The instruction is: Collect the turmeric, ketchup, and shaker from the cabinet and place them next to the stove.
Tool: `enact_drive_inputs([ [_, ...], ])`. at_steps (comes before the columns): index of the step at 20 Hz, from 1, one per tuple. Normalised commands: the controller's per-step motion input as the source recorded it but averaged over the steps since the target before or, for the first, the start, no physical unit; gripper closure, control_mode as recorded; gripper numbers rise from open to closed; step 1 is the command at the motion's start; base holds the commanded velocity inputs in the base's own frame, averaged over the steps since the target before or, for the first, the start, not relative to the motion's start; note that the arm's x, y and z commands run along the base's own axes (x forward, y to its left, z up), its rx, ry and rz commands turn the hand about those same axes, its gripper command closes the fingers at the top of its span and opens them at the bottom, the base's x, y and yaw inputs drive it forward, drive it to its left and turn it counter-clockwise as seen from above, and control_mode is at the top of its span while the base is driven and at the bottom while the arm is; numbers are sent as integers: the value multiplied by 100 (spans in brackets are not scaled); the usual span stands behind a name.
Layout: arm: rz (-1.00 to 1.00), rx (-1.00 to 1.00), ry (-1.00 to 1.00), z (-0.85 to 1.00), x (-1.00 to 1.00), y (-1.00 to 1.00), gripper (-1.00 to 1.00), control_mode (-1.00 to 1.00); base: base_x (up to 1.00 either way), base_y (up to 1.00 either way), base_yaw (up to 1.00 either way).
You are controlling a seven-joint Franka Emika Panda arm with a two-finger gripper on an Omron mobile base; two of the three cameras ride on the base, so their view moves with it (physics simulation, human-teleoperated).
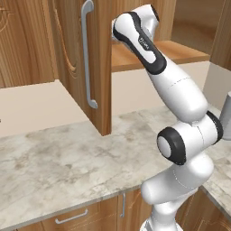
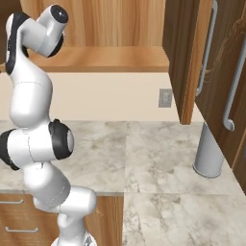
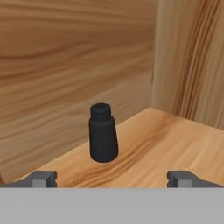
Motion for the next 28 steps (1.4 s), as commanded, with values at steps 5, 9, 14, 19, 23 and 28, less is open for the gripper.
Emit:
enact_drive_inputs([
  [5,3,-1,0,-2,28,27,-100,-100,0,0,0],
  [9,6,-3,0,-18,24,42,-100,-100,0,0,0],
  [14,7,-4,0,-20,15,41,-100,-100,0,0,0],
  [19,5,-1,0,-12,9,38,-100,-100,0,0,0],
  [23,5,-2,0,-13,2,37,-100,-100,0,0,0],
  [28,6,-1,0,-11,3,27,-100,-100,0,0,0],
])
